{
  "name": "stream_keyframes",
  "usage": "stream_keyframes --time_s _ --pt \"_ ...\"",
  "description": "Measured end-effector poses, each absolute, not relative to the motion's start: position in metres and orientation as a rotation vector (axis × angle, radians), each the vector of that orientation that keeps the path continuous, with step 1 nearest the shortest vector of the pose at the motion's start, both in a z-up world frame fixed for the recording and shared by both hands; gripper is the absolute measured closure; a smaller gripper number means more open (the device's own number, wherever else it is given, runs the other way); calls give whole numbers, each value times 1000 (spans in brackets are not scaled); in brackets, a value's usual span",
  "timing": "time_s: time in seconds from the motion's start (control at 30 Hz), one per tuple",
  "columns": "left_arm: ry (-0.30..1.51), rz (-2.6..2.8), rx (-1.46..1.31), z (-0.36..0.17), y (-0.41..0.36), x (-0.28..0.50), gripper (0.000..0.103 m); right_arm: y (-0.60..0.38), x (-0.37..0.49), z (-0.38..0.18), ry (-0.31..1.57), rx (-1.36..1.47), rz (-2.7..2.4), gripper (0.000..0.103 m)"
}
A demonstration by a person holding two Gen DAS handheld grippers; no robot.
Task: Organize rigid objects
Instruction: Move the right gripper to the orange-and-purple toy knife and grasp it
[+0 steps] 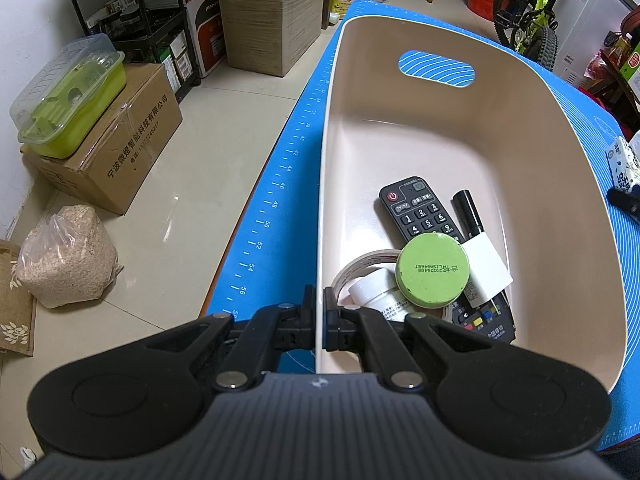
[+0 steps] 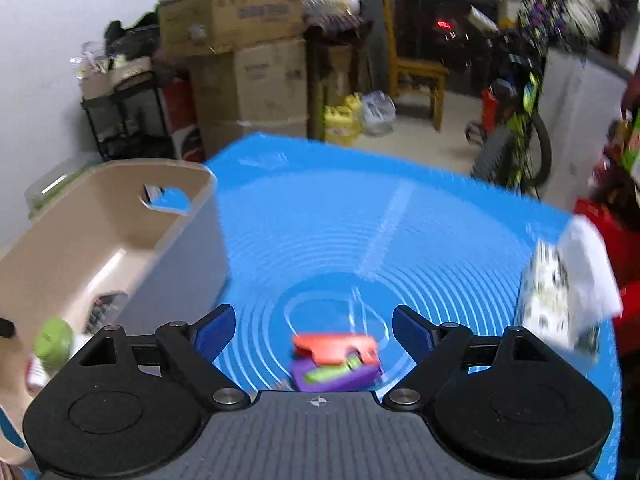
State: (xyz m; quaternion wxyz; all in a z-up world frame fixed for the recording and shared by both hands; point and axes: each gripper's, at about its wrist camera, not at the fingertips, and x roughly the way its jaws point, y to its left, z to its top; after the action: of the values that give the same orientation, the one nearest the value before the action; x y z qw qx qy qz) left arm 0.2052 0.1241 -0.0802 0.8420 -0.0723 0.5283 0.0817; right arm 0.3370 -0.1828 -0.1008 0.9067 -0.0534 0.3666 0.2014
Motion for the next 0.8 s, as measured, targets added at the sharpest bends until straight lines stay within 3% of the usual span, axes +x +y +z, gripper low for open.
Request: stream_keyframes --time_s 0.33,0.8 --pt "1116 173 -152 -80 124 205 100 -189 345 -156 836 -161 394 12" --pt "1116 173 -152 -80 124 206 100 -174 354 -187 818 -211 402 12"
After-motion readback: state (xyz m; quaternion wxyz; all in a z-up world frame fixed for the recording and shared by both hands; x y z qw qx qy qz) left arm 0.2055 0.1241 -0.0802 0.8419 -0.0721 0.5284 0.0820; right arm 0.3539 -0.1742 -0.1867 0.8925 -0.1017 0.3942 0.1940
